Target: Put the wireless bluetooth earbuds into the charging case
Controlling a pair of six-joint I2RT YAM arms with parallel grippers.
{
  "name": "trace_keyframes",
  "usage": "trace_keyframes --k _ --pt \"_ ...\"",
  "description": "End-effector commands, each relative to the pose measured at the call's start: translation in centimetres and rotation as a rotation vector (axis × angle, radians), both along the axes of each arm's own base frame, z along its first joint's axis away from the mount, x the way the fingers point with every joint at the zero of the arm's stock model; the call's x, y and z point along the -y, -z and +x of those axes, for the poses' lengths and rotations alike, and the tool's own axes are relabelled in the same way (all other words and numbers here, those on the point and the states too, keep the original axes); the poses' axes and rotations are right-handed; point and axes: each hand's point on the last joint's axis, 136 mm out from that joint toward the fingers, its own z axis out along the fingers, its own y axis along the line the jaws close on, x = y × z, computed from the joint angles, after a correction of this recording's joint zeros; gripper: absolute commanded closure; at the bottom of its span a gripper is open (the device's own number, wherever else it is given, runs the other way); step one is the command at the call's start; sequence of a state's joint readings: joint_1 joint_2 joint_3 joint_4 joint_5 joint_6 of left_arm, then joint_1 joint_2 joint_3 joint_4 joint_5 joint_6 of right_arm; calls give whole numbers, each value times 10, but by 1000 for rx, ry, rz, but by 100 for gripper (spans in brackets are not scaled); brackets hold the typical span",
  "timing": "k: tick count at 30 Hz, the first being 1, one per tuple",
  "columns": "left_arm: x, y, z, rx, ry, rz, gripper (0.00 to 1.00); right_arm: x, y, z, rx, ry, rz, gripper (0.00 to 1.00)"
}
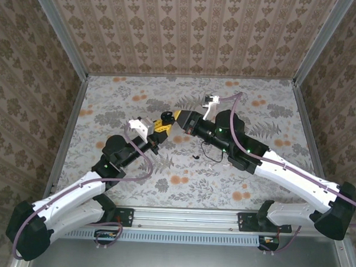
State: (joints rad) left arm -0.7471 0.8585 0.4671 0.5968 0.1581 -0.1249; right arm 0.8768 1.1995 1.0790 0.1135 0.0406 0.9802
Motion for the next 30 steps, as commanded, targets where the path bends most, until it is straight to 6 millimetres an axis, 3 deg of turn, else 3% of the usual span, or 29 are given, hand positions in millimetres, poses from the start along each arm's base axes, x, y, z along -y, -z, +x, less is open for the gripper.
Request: trace_keyframes --k 1,24,30 --pt "-2 -31 -2 84 -15 -54 100 -2 -4 5 0 34 54 82" --pt "-1 -30 -1 91 -33 -56 100 -7 13 16 -57 150 92 83" --pt "-2 -29 0 90 -41 -55 100 -5 9 17 -54 174 123 83"
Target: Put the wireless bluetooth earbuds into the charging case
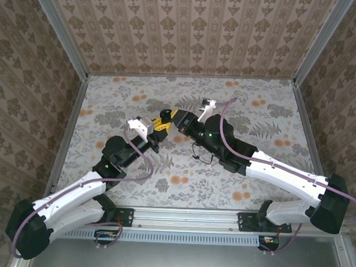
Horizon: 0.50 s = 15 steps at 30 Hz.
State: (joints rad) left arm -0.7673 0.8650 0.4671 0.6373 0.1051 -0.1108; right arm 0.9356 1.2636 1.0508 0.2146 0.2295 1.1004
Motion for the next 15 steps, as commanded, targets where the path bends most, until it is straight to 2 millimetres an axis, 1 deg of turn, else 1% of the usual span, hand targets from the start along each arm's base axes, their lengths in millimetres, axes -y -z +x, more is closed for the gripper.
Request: trace_keyframes --k 1,7,15 --pt "-1 -21 -2 59 -7 -34 100 3 -7 3 15 41 39 83" --pt "2 -21 -2 61 -4 -32 100 0 -7 6 15 47 32 83" --pt "2 -20 -1 62 -12 -28 100 -5 3 7 -10 36 9 83"
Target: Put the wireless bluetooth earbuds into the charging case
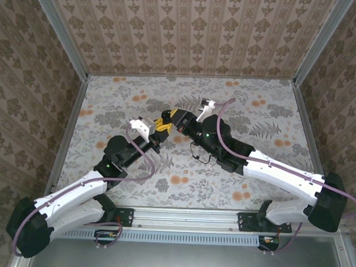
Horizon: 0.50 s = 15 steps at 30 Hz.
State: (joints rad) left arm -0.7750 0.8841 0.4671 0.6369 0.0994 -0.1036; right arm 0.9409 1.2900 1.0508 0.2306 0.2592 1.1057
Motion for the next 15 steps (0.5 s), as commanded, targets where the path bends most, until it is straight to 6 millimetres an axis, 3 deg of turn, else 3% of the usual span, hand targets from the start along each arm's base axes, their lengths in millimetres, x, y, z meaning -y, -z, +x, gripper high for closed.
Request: trace_keyframes --k 1,15 --pt "-2 -26 -3 73 -10 -44 100 -2 -2 2 -7 12 11 83" --pt "-3 -29 -1 82 -24 -45 100 -7 12 -2 -14 8 -76 83"
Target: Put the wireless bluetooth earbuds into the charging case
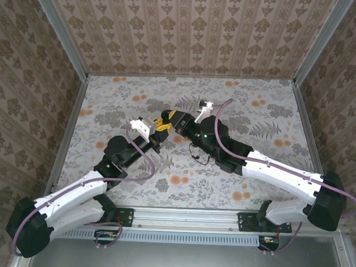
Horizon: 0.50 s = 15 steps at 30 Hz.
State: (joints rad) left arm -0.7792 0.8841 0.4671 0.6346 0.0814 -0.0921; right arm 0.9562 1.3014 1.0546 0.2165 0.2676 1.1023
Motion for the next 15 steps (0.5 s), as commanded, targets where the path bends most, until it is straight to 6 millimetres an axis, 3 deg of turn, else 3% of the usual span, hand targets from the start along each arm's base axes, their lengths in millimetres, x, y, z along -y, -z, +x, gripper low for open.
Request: trace_keyframes --k 1,15 --pt "-3 -30 -2 77 -11 -54 100 -2 6 1 -1 16 -61 83" --pt "-5 -33 -1 88 -30 -60 100 -2 16 -5 -11 22 -93 81"
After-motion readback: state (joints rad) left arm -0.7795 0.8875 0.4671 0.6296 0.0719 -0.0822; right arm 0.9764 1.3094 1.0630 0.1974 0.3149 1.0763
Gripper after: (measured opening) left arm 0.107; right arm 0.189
